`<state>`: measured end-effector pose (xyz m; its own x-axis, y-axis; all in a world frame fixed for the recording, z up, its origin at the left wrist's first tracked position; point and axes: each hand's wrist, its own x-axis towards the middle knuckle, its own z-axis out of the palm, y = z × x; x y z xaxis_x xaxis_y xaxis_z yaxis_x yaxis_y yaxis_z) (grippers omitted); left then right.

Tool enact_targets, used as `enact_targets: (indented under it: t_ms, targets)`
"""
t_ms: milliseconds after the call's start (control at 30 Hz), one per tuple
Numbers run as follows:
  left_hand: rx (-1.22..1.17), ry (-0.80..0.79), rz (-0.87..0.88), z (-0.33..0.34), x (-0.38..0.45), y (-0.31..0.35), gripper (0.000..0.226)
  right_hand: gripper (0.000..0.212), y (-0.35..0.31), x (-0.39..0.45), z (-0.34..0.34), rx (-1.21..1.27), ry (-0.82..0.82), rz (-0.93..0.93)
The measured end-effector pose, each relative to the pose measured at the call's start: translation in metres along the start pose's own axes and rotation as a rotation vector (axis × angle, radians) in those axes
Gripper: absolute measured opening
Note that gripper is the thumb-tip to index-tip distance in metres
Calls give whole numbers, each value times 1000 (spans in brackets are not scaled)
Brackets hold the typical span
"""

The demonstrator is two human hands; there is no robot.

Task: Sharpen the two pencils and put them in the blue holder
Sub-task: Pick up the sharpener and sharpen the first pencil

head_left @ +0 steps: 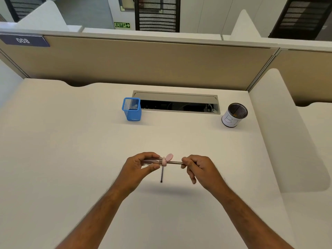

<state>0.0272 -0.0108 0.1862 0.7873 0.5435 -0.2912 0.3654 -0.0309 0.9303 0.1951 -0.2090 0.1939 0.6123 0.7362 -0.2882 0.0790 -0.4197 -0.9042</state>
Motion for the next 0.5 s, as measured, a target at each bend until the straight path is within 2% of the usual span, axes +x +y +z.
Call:
enact_targets:
  t_ms: [133,333,500]
  targets:
    - [17,-8,1,0,0,0,26,45,1,3,1,59,-42,54]
    - [1,14,-8,-2,4,-2,26,10,5,-2,0,35,-63,-2]
    - [-29,31,-21,-3,5,-3,26,11,4,0,0,34,58,-72]
